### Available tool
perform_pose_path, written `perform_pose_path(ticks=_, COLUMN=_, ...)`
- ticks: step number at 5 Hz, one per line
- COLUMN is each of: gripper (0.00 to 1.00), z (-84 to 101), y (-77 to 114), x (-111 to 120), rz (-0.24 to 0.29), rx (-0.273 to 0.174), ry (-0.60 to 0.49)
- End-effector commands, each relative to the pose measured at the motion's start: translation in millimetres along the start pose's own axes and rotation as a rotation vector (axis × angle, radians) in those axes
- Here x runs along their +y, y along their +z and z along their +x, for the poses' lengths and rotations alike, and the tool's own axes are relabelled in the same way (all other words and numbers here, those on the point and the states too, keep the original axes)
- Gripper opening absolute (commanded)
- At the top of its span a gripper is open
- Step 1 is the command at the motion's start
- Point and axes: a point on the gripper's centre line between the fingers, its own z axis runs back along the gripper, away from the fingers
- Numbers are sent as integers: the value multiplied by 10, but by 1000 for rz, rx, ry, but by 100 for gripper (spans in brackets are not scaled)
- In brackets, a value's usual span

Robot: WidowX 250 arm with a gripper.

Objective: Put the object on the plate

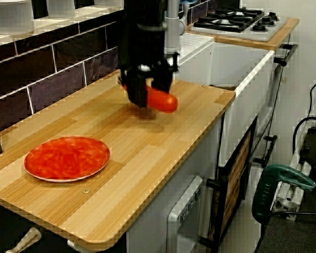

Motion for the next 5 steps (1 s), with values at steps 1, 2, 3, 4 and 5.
perform_pose_path(ticks=1, gripper=0, z=-313, y=442, x=656, rz=38, rx=-94, ry=116)
perform_pose_path(ticks=2, gripper=0, z=-443, y=474, x=995, rz=64, rx=-129, ry=200)
perform_pose_path(ticks=3, gripper=0, z=-410, y=472, x=1320, rz=79, rx=-144, ry=258)
perform_pose_path(ticks=4, gripper=0, z=-368, y=294, x=1502, rz=108, rx=-121, ry=282)
perform_pose_path(ticks=5, gripper=0, z=-359, y=164, x=1522, rz=137, rx=-105, ry=267)
